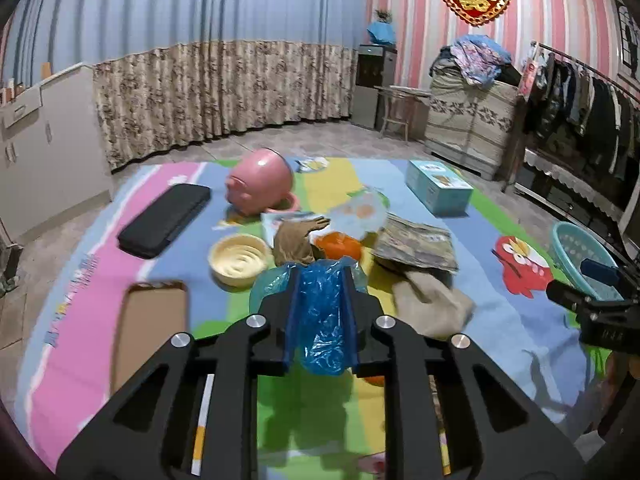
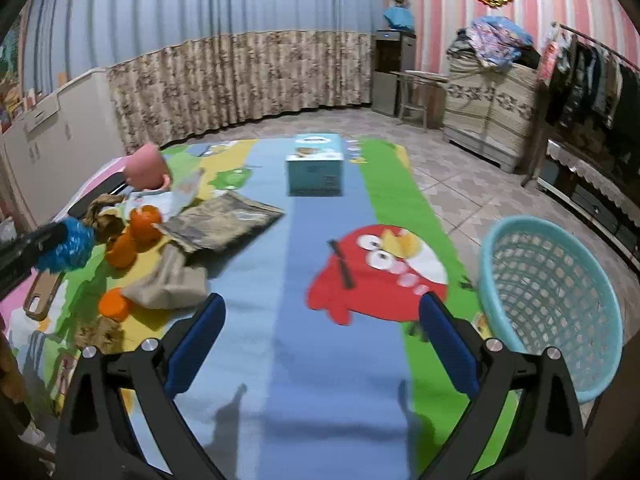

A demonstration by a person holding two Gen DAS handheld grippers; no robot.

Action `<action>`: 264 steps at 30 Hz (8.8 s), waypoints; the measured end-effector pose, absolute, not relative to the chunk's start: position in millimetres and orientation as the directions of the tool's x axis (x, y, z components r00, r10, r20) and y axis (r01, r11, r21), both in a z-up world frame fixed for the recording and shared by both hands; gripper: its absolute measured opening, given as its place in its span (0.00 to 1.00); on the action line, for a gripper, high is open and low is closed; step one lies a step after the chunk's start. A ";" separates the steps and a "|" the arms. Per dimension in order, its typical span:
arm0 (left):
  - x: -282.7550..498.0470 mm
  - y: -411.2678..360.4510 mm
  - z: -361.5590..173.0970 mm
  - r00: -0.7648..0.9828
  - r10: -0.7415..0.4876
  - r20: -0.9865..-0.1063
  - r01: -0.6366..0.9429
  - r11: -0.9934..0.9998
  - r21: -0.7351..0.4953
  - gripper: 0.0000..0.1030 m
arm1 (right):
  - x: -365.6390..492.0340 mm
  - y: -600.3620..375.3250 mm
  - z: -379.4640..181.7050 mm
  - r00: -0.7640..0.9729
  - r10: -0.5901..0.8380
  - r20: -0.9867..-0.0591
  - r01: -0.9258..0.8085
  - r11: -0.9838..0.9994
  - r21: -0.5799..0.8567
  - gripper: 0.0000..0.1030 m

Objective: Collect trash
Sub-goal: 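Grasp the blue plastic bag with the left tool while the right tool grasps the beige cloth, then carry both items over the blue basket and open both tools to drop them, then move both open tools back over the mat, then grasp the brown crumpled paper with the left tool, then grasp the orange round lid with the right tool while the left tool holds the paper, then carry the lid and paper over the blue basket with both tools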

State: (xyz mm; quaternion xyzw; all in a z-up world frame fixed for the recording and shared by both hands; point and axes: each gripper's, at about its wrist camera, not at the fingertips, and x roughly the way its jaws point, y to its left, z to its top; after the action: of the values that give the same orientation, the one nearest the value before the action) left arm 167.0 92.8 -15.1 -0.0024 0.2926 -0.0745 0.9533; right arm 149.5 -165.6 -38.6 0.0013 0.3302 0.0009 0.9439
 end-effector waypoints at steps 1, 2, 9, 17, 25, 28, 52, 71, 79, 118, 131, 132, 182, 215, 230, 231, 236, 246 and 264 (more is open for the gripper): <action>167.2 97.0 -12.9 0.821 -0.139 -0.554 0.136 0.990 -0.046 0.17 | 151.1 -158.9 -38.9 0.781 0.007 -0.624 -0.012 1.000 -0.004 0.92; 166.0 103.1 -10.0 0.827 -0.130 -0.546 0.129 0.991 -0.042 0.17 | 152.6 -152.5 -40.0 0.780 0.012 -0.625 -0.023 1.000 -0.010 0.92; 163.9 141.1 -11.6 0.844 -0.065 -0.533 0.066 0.998 -0.018 0.16 | 170.2 -108.3 -53.8 0.752 0.058 -0.657 -0.075 0.997 0.001 0.92; 165.9 174.0 -18.5 0.851 -0.035 -0.524 0.005 0.998 -0.059 0.16 | 196.9 -67.5 -76.4 0.676 0.103 -0.730 -0.152 0.988 -0.001 0.80; 163.9 177.6 -20.9 0.856 -0.034 -0.517 -0.002 0.998 -0.070 0.16 | 196.0 -69.3 -78.8 0.636 0.226 -0.738 -0.248 0.965 0.081 0.31; 161.2 173.0 -15.6 0.863 -0.039 -0.503 0.001 0.997 -0.075 0.16 | 182.1 -82.2 -69.5 0.647 0.244 -0.723 -0.269 0.959 0.082 0.30; 165.4 13.0 49.9 0.897 -0.198 -0.395 0.191 0.980 -0.057 0.16 | 103.5 -316.7 33.6 0.846 -0.027 -0.532 0.070 0.996 0.061 0.30; 180.0 -176.8 33.6 0.800 -0.432 -0.415 0.435 0.896 -0.094 0.16 | 82.0 -428.0 4.3 0.819 -0.202 -0.538 0.315 0.941 0.126 0.30; 172.9 -251.1 16.6 0.714 -0.538 -0.449 0.568 0.819 -0.077 0.16 | 85.0 -456.0 -16.3 0.786 -0.213 -0.580 0.376 0.910 0.176 0.30; 203.4 -224.6 28.7 0.825 -0.388 -0.410 0.404 0.913 -0.051 0.91 | 123.6 -440.6 -52.7 0.741 -0.171 -0.650 0.357 0.919 0.165 0.65; 180.4 -161.0 45.7 0.862 -0.326 -0.388 0.333 0.942 -0.051 0.95 | 118.0 -429.1 -40.5 0.748 -0.252 -0.614 0.401 0.909 0.116 0.92; 178.1 -155.8 46.7 0.865 -0.320 -0.386 0.327 0.944 -0.050 0.95 | 117.5 -424.7 -38.2 0.752 -0.254 -0.608 0.396 0.912 0.109 0.92; 121.2 40.2 -63.3 0.788 -0.131 -0.601 0.126 0.991 -0.050 0.89 | 115.1 -207.1 -57.4 0.809 -0.037 -0.586 0.045 0.999 0.000 0.95; 125.5 196.5 -34.9 0.837 0.066 -0.544 -0.096 0.995 -0.027 0.47 | 150.2 -24.9 -74.3 0.720 0.127 -0.683 -0.170 0.985 0.004 0.95; 129.2 217.6 -43.2 0.833 0.085 -0.547 -0.123 0.992 -0.033 0.47 | 167.4 1.7 -89.9 0.647 0.163 -0.745 -0.250 0.968 -0.006 0.57; 129.7 217.0 -43.2 0.832 0.089 -0.547 -0.125 0.992 -0.029 0.47 | 166.2 3.3 -89.5 0.648 0.174 -0.742 -0.263 0.965 -0.004 0.53; 130.5 214.5 -40.5 0.829 0.092 -0.552 -0.131 0.991 -0.032 0.47 | 160.4 -1.1 -83.9 0.660 0.215 -0.720 -0.286 0.958 0.025 0.39; 134.7 174.1 -19.1 0.851 0.044 -0.523 -0.071 0.997 -0.033 0.47 | 148.6 -79.8 -50.7 0.734 0.182 -0.655 -0.189 0.980 0.060 0.39; 164.6 -16.5 13.4 0.860 -0.190 -0.474 0.194 0.980 -0.040 0.47 | 119.6 -343.8 2.7 0.824 -0.108 -0.557 0.192 0.977 0.096 0.39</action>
State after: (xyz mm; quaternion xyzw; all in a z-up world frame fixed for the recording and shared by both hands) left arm 164.6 -16.5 13.4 0.0047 0.2454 -0.0995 0.9643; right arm 119.6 -343.8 2.7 0.0740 0.2863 -0.0788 0.9520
